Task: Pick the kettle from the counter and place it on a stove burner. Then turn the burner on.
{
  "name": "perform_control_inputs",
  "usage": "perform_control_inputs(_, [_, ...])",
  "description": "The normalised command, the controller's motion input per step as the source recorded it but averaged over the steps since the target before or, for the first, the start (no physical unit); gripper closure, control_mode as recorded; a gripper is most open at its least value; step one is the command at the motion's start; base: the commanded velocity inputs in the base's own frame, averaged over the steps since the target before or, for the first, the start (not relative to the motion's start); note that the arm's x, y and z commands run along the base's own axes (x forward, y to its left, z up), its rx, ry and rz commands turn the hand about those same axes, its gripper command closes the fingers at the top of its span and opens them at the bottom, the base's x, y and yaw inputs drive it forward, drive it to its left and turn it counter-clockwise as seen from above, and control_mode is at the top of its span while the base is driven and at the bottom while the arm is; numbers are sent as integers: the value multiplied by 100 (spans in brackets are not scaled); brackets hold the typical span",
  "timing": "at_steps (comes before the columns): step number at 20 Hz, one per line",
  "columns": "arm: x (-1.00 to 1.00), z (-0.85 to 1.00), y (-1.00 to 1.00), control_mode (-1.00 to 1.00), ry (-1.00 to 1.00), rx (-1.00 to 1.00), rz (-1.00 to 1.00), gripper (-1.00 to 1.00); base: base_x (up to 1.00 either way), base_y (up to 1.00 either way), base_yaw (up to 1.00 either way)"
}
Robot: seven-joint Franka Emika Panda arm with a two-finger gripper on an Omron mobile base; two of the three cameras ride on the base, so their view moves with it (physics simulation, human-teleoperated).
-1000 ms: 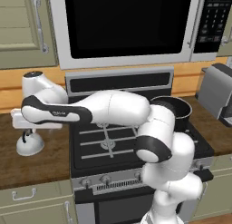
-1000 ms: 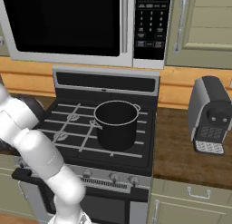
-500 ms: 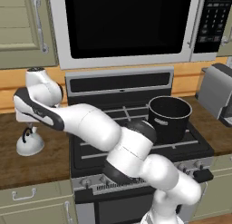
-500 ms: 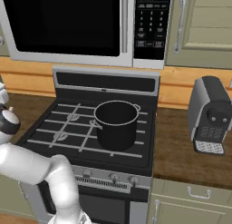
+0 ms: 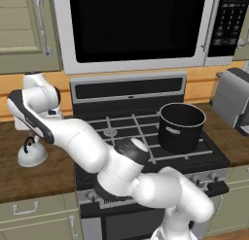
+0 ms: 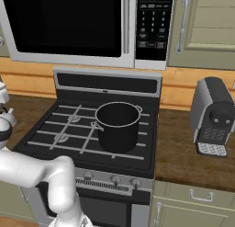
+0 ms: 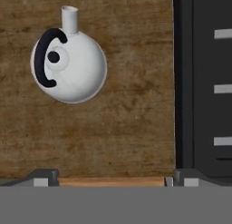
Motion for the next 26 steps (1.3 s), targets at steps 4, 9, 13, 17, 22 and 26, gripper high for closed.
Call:
perform_control_inputs(4, [8,-20,13,-100,0,0,0,-100,0,0,0])
perform_control_inputs(9, [8,-24,7,-100,0,0,0,-100,0,0,0])
perform_control_inputs(13, [0,-28,0,-100,0,0,0,-100,0,0,0])
perform_control_inputs(17, [0,-37,0,-100,0,2,0,-100,0,0,0])
perform_control_inputs(22, [0,-30,2,-100,-7,5,0,-100,0,0,0])
perform_control_inputs(26, [0,-13,0,-100,-12,8,0,-100,0,0,0])
